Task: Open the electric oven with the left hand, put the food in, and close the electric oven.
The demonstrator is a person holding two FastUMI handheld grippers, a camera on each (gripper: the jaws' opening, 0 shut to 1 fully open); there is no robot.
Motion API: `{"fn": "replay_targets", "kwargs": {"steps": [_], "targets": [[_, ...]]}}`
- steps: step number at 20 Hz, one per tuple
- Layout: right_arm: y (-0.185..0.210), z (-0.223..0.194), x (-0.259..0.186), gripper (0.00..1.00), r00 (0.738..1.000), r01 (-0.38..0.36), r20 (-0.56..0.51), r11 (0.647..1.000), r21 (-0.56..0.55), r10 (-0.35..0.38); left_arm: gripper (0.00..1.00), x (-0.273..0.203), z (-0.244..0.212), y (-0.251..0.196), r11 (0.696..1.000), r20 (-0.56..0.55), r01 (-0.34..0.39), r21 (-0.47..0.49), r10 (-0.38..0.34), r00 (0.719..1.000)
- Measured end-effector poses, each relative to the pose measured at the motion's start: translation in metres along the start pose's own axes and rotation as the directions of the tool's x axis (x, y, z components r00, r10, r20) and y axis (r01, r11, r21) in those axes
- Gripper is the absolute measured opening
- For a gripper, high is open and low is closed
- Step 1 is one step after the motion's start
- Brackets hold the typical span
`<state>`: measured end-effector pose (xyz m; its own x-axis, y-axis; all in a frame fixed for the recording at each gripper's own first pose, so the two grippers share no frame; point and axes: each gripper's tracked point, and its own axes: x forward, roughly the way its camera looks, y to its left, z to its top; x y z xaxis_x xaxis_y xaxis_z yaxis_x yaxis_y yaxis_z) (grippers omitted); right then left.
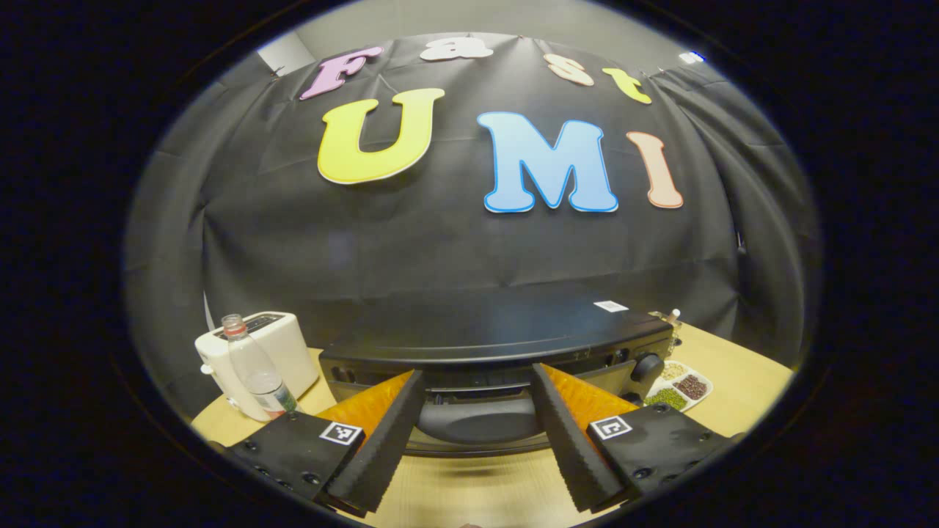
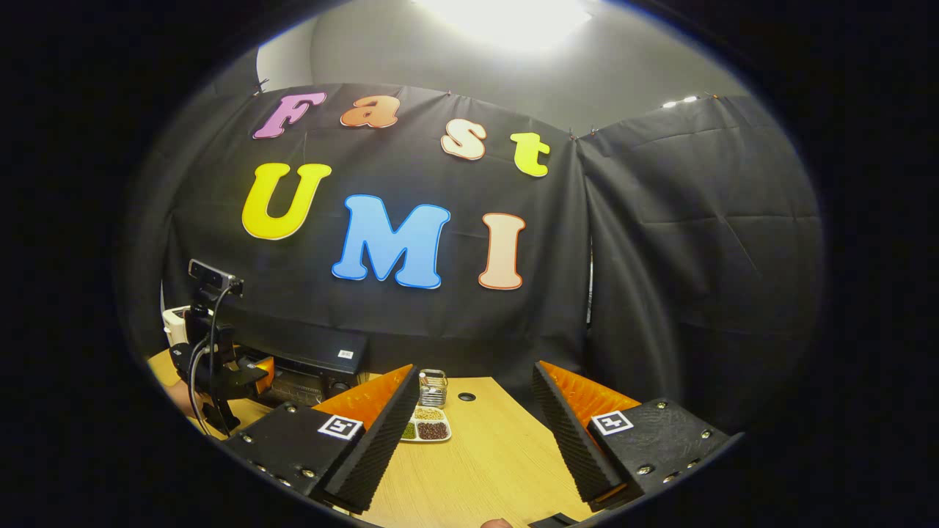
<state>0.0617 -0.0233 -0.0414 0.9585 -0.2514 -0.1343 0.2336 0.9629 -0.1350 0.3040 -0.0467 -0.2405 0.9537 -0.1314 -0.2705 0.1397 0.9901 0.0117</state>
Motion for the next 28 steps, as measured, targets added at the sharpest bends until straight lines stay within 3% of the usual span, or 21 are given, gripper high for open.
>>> {"fn": "replay_targets", "kwargs": {"steps": [1,5,6,7,9,11,14,18,25,28], "targets": [[0.001,0.000,-0.001,0.98,1.000,-0.012,0.002,1.000,0.000,0.012,1.00,-0.007,-0.005,-0.001,1.000,-0.006,-0.001,0.000,0.001,1.000],[0.002,-0.002,-0.003,0.98,0.998,-0.059,0.000,0.998,0.005,0.059,0.91,-0.033,-0.026,0.000,1.000,-0.039,-0.018,-0.005,0.017,0.999],[0.002,0.000,-0.005,0.98,0.998,-0.068,0.003,0.998,0.004,0.068,0.91,-0.039,-0.033,0.000,1.000,-0.054,-0.021,-0.006,0.021,0.998],[0.000,0.001,-0.006,0.98,0.997,-0.074,0.009,0.997,0.001,0.074,1.00,-0.046,-0.037,-0.001,1.000,-0.051,-0.022,-0.007,0.022,0.998],[-0.003,-0.001,-0.008,0.98,0.996,-0.086,0.009,0.996,-0.003,0.086,0.91,-0.052,-0.044,-0.002,0.999,-0.062,-0.032,0.001,0.032,0.998],[-0.006,-0.007,-0.011,0.98,0.995,-0.097,-0.007,0.995,0.005,0.097,1.00,-0.059,-0.052,-0.002,0.999,-0.075,-0.044,-0.002,0.044,0.996],[-0.008,-0.014,-0.018,0.98,0.993,-0.113,-0.032,0.993,0.021,0.114,0.94,-0.068,-0.064,-0.004,0.999,-0.093,-0.053,0.003,0.053,0.994],[-0.015,-0.019,-0.026,0.98,0.991,-0.125,-0.049,0.992,0.010,0.126,0.97,-0.083,-0.091,-0.005,0.998,-0.139,-0.066,0.000,0.065,0.988],[-0.019,-0.021,-0.035,0.98,0.984,-0.161,-0.071,0.984,0.077,0.166,0.97,-0.105,-0.143,0.006,0.991,-0.244,-0.132,-0.019,0.123,0.962],[-0.005,-0.026,-0.036,0.98,0.971,-0.208,-0.091,0.968,0.142,0.222,1.00,-0.124,-0.135,0.015,0.988,-0.239,-0.152,-0.021,0.143,0.960]]}}
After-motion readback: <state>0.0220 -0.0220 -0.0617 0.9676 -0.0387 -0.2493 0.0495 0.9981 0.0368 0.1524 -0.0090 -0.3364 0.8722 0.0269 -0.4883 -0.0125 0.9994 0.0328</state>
